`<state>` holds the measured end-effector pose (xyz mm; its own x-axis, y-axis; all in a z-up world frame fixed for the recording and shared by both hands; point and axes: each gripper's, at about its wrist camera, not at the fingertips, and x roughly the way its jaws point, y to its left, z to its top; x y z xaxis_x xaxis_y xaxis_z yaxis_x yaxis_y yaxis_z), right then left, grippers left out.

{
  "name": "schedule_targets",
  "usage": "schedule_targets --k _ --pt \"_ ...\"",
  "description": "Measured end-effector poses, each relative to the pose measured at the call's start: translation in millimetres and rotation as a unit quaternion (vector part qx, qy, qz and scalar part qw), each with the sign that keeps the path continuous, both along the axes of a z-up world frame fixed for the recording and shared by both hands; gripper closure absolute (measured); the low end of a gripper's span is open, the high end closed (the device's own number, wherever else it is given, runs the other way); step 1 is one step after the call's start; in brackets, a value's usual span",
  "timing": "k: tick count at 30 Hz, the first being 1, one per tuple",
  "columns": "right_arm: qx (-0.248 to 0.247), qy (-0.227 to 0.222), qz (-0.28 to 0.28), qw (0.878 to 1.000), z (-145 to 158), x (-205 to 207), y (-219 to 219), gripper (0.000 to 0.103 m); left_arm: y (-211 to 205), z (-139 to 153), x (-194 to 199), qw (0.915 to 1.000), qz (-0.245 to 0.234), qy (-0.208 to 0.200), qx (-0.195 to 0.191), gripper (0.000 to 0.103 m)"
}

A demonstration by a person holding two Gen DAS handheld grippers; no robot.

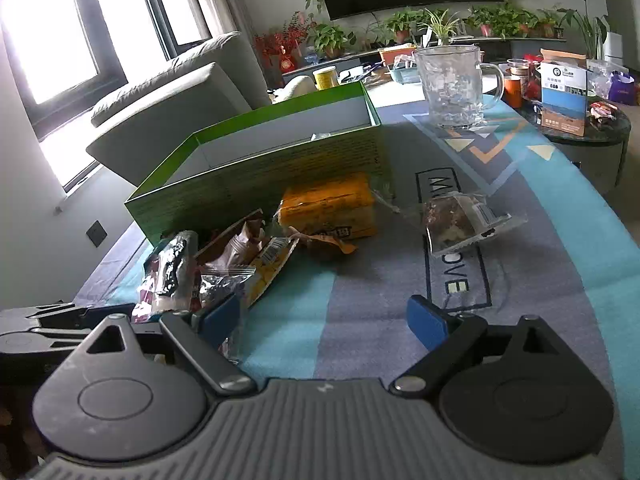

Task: Organize snacks
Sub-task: 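Grasp the tan snack bar with left tool while right grasps clear brown-snack bag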

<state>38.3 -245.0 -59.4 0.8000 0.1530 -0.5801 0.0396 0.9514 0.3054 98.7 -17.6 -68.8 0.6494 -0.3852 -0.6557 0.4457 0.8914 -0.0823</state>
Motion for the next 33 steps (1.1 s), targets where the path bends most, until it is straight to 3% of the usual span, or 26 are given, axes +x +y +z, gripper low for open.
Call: schedule_targets --k 3,12,19,23,27,33 --pt "0.003 0.001 -0.004 1.000 -1 0 -2 0.033 7 2 -3 1.0000 -0.001 0.006 -0.002 0.060" --pt "0.004 0.005 -0.006 1.000 -3 1 -2 0.033 36 8 -30 0.9996 0.007 0.012 0.024 0.061" --pt "0.009 -0.009 0.030 0.999 1 -5 6 0.033 48 18 -39 0.9959 0.035 -0.032 0.077 0.061" --pt "0.023 -0.026 0.082 0.996 8 -12 23 0.033 51 18 -37 0.9959 0.042 -0.034 0.072 0.061" --pt "0.004 -0.025 0.122 0.992 7 -13 47 0.033 58 19 -39 0.9961 0.049 -0.035 0.064 0.061" --pt "-0.037 -0.003 0.125 0.991 -5 -3 70 0.033 65 20 -42 0.9961 0.059 -0.038 0.053 0.061"
